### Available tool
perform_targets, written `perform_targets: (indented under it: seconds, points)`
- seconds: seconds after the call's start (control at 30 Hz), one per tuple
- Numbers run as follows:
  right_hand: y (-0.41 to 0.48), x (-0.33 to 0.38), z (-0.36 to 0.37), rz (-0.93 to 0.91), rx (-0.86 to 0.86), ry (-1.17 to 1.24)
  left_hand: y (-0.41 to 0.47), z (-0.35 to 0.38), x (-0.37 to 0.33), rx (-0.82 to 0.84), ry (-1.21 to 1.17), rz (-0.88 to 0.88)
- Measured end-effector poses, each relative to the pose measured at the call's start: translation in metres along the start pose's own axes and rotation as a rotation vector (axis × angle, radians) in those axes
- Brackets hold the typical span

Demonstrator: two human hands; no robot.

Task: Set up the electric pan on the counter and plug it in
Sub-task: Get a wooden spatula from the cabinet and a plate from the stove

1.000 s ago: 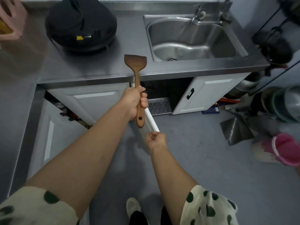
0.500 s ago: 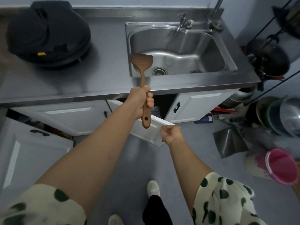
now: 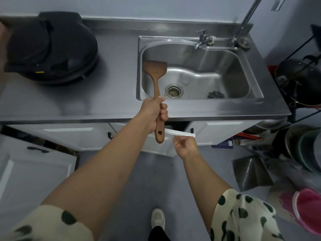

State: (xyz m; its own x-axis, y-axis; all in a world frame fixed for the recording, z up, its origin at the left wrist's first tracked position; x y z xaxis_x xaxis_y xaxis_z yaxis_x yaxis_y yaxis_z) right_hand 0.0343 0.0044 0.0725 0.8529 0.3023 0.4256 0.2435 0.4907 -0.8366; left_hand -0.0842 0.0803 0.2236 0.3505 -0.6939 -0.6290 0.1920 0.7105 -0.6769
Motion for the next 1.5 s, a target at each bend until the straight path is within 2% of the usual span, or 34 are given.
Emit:
perform_targets:
  seconds: [0.23, 0.63, 0.83, 1.03, 1.2, 1.33, 1.5]
  points:
    - [0.022, 0.023, 0.022, 0.0, 0.069, -0.087, 0.007, -0.003, -0.008, -0.016, -0.024, 0.008]
    - [0.044, 0.029, 0.037, -0.016, 0.081, -0.309, 0.013, -0.015, -0.016, -0.03, -0.013, 0.037]
    - [0.029, 0.028, 0.047, 0.045, 0.105, -0.367, 0.013, -0.023, -0.017, -0.056, -0.036, 0.066]
    - [-0.026, 0.026, 0.069, 0.105, 0.272, -0.61, 0.001, -0.023, -0.024, -0.03, -0.062, 0.102]
    - [-0.092, 0.023, 0.084, 0.179, 0.51, -0.865, -0.008, -0.031, -0.037, -0.053, 0.024, 0.16]
    - [-0.14, 0.021, 0.094, 0.205, 0.659, -0.863, -0.024, -0.031, -0.052, -0.041, 0.057, 0.202]
    - [-0.179, 0.025, 0.108, 0.182, 0.762, -0.901, -0.048, -0.033, -0.064, -0.042, 0.122, 0.204]
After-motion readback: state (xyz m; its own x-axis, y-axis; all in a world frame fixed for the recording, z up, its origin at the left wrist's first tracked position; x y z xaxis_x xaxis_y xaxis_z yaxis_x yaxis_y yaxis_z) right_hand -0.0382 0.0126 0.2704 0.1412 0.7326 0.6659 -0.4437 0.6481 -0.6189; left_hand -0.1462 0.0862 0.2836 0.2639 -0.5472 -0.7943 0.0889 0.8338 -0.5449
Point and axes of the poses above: each hand's wrist, its own y-axis towards the middle knuckle, its own z-axis out of the palm, x = y × z, the point moved 6 cm from there along y, towards the middle knuckle, and after that the axes turned 6 degrees about -y, right-handed, at the moved point
